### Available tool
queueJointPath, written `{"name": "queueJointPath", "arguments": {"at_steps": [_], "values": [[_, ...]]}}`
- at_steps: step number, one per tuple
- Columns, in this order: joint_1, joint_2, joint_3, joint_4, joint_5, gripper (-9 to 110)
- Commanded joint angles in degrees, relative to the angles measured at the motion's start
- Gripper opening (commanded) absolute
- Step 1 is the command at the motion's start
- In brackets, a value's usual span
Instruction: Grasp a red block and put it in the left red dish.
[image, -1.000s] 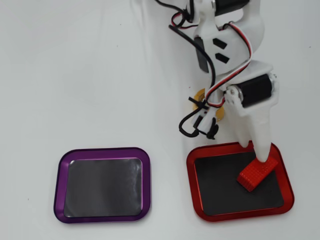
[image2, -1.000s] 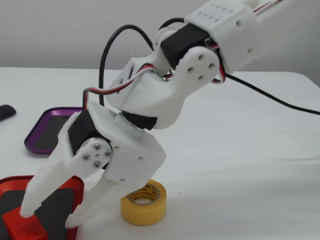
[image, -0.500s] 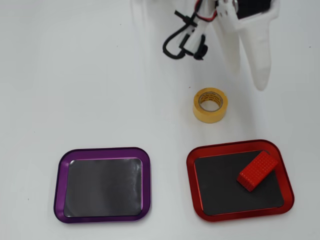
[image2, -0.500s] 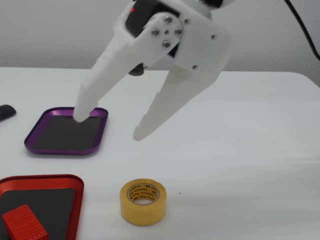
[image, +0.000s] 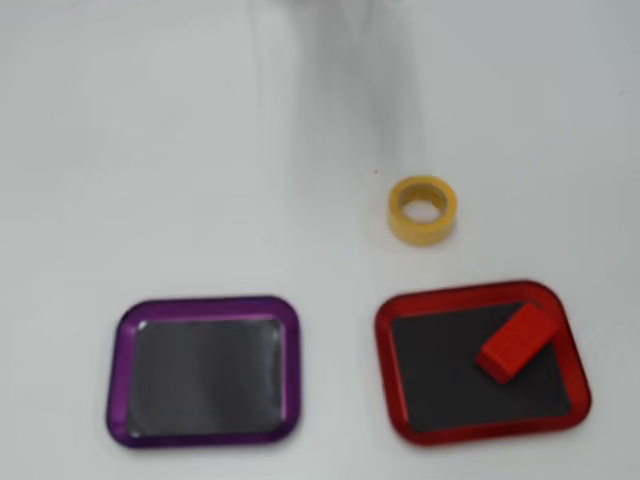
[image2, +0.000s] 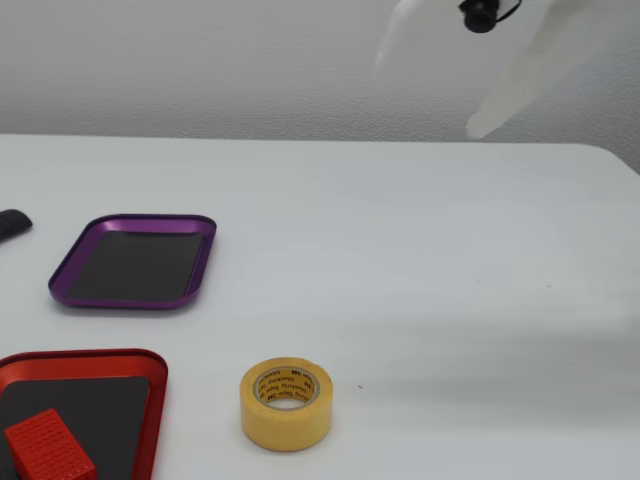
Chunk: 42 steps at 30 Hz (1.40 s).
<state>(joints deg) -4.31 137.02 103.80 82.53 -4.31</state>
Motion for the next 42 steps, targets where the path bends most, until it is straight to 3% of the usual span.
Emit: {"name": "queueJointPath", "arguments": {"at_steps": [1, 9, 13, 22, 36, 39, 42], "values": [[3.2, 14.9, 10.5, -1.0, 0.4, 21], [6.9, 49.5, 42.2, -10.6, 0.7, 21], [6.2, 62.1, 47.5, -10.8, 0.7, 21], [6.4, 54.5, 57.1, -11.5, 1.1, 21], [6.2, 59.2, 69.4, -12.0, 5.4, 21], [6.2, 59.2, 69.5, -12.0, 5.4, 14], [6.2, 59.2, 69.5, -12.0, 5.4, 1]]}}
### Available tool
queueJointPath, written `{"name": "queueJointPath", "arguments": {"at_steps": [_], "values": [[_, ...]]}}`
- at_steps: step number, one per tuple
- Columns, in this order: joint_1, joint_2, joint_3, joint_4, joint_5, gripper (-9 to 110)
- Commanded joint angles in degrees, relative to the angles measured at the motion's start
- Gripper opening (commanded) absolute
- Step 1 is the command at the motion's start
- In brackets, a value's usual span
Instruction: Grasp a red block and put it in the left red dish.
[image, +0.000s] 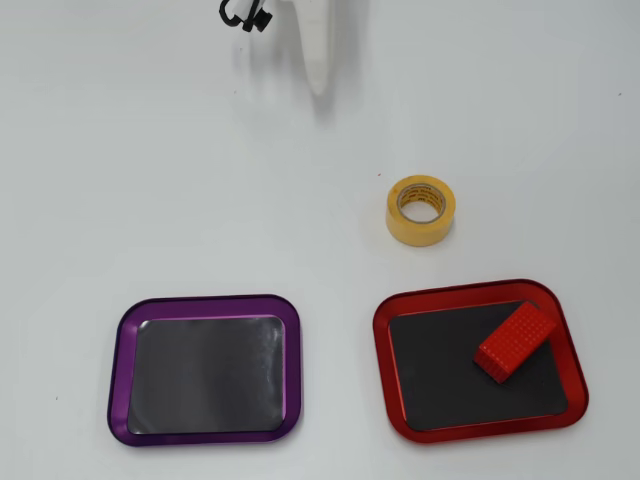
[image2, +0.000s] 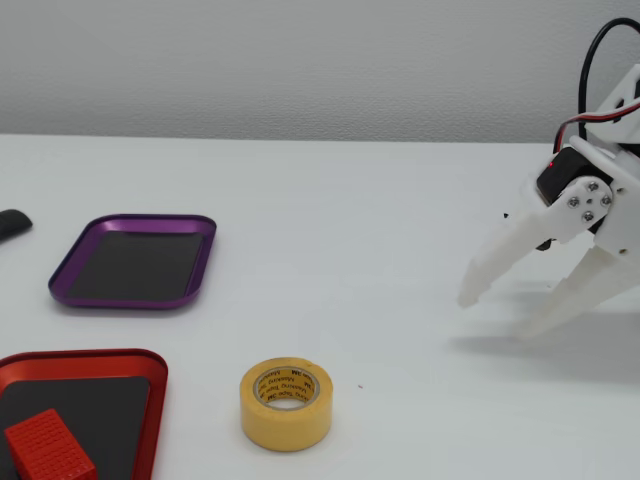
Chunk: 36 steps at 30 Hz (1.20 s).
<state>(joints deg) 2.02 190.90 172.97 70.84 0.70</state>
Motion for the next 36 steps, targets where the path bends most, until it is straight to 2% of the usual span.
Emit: {"name": "queueJointPath", "arguments": {"at_steps": [1, 36], "values": [[-0.1, 5.3, 0.4, -0.4, 0.4, -1], [-0.1, 5.6, 0.9, -1.0, -0.2, 0]]}}
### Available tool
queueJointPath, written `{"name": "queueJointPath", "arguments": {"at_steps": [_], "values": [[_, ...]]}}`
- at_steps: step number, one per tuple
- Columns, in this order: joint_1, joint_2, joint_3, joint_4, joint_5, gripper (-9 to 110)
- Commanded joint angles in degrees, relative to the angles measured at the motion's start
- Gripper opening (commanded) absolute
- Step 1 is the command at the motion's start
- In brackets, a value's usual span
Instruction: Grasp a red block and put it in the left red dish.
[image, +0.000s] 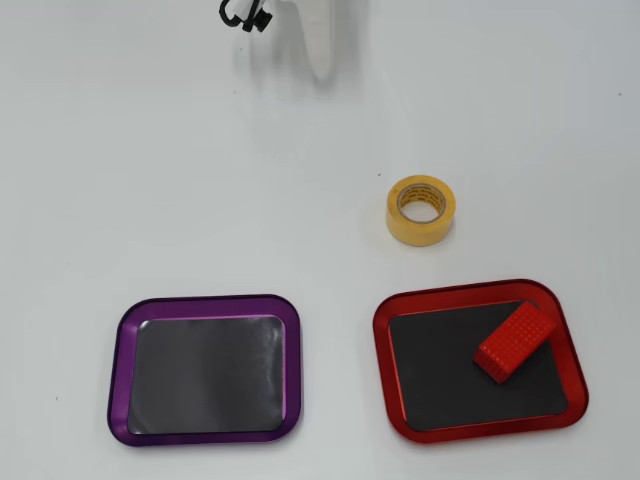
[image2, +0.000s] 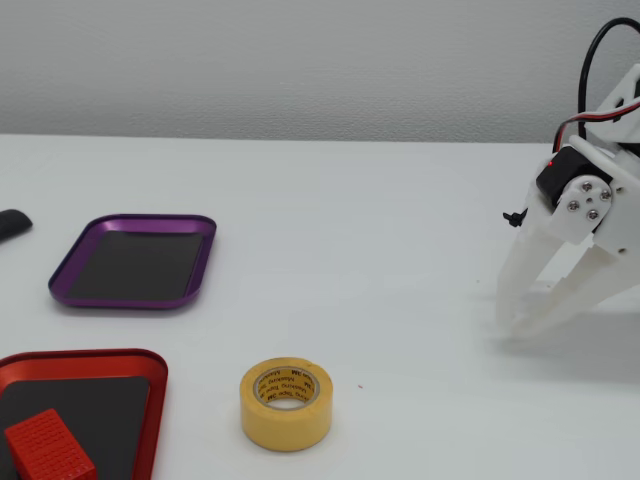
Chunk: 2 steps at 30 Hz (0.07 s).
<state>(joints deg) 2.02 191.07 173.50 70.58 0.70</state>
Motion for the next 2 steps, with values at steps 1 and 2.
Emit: {"name": "queueJointPath", "arguments": {"at_steps": [1, 2], "values": [[-0.1, 5.4, 0.4, -0.7, -0.2, 0], [-0.1, 5.4, 0.4, -0.7, -0.2, 0]]}}
